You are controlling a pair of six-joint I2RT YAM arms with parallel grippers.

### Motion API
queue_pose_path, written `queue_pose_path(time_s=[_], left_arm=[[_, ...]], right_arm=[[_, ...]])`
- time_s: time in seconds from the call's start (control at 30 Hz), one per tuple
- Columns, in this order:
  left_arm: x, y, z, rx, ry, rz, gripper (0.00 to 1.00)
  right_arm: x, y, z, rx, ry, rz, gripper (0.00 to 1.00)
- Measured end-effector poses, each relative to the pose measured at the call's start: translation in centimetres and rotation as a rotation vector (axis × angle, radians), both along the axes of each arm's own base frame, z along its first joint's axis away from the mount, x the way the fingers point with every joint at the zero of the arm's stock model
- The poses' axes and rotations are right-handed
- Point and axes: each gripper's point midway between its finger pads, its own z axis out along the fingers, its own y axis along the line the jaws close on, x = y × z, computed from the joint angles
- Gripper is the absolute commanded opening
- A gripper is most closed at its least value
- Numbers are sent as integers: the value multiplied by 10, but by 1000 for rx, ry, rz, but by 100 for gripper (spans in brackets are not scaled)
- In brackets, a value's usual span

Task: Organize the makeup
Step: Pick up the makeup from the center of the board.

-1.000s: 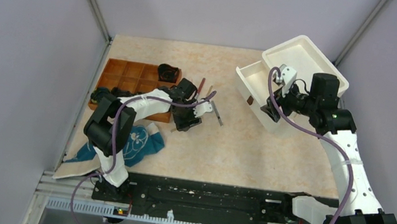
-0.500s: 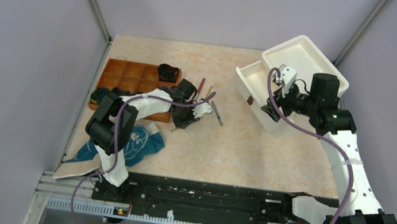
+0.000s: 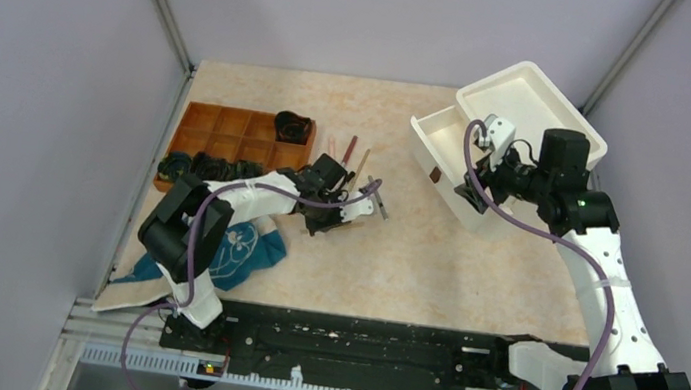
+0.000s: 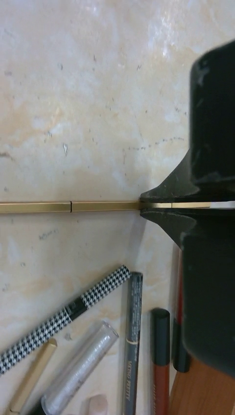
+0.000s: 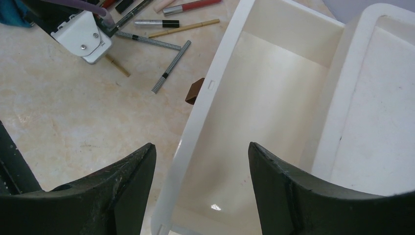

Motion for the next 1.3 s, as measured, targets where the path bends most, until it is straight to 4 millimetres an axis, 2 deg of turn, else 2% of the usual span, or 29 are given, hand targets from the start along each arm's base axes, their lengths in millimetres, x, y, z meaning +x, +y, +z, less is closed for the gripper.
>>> queue_pose_path(time_s=[0.2,0.3,0.37,0.53,0.6,0.67,0.73,0.83,1.0,1.3], left_arm=[[-22,-10,3,-30,58,-55,0],[-37,-12,12,-52,93,-98,0],[-42,-16,27,-88,82,-129,0],[-42,-32,86,-205,-47,-211,0],[-39,-39,113,-247,-130,-246,0],[-39,-44,131,-275,-196,-276,0],[-43,-49,150,-298,-265,-314,0],[-44,-56,171,-309,-359,-356,0],[-40,-65,199,-286,-532,-431,0],[-29,-73,222,-148,-771,-529,0]], right_arm=[[-2,3,1,12,3,13,69],[-5,7,2,33,9,39,70],[-8,12,4,54,16,60,71],[-17,30,12,137,34,132,75],[-22,41,15,184,50,167,78],[-27,55,20,232,70,207,84],[-30,68,23,270,95,249,86],[-37,94,11,290,173,327,86],[-45,129,-17,269,321,403,80],[-39,162,-19,235,405,458,58]])
